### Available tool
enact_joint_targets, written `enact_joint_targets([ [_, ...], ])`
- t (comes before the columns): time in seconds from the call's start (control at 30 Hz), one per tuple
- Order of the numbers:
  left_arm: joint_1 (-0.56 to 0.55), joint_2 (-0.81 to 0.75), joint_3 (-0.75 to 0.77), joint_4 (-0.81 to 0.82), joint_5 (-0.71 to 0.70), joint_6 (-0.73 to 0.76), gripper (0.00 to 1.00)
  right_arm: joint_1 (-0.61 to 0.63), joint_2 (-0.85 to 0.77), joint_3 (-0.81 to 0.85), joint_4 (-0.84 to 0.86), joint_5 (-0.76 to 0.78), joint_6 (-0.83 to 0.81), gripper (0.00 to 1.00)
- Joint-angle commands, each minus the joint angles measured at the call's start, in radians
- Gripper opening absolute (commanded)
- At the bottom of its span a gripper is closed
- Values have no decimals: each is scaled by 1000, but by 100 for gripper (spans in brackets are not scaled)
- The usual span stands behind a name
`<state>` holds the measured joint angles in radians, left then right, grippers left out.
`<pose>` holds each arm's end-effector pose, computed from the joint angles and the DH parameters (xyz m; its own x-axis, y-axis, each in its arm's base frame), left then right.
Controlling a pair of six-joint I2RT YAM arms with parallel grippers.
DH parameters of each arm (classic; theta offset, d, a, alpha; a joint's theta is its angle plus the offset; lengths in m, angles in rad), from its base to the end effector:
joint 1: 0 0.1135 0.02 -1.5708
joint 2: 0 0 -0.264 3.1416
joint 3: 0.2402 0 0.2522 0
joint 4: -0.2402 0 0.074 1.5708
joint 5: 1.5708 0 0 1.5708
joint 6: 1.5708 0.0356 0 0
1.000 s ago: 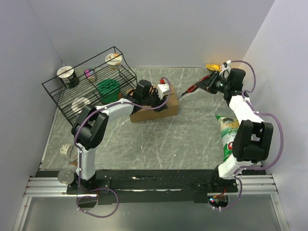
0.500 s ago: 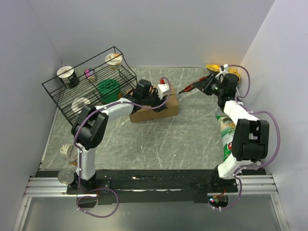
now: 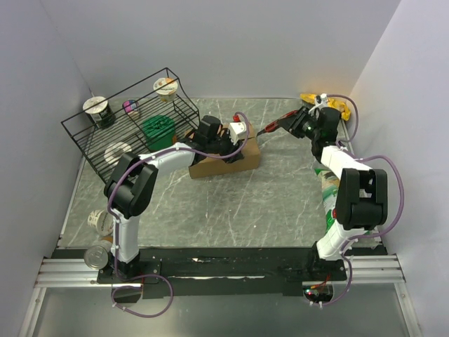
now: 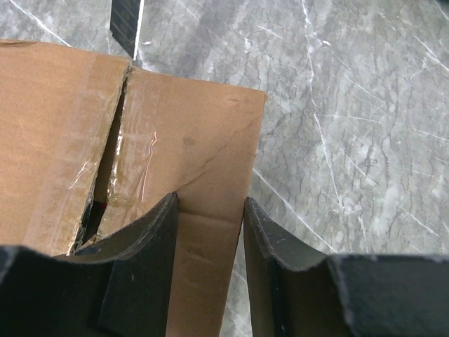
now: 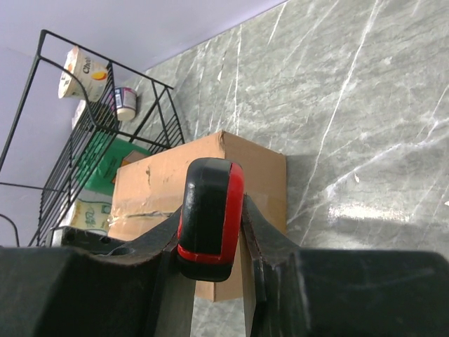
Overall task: Unpack the express box
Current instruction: Cut the express box at the center of the board.
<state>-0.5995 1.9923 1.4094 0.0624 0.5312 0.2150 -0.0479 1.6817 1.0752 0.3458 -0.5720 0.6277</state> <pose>0.3666 -0.2724 0.2176 -0.2199 0.3731 -0.9013 0.9174 0.3933 -0.0610 0.3856 0.0008 0.2588 -0.4915 0.5179 -0.7001 -0.2390 0.6928 0.6804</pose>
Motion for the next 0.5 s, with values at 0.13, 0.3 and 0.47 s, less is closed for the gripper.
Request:
enact_joint_targets([
  [0.13,24,19,20,-111,13,-51,42,23,7,35,71,35,20,0],
  [0.3,26,28,33,-110,12,-54,42,33,9,37,45,24,24,0],
  [0.47,26,48,51,-105,-20,-68,41,40,-31,-3,-33,-3,36,0],
])
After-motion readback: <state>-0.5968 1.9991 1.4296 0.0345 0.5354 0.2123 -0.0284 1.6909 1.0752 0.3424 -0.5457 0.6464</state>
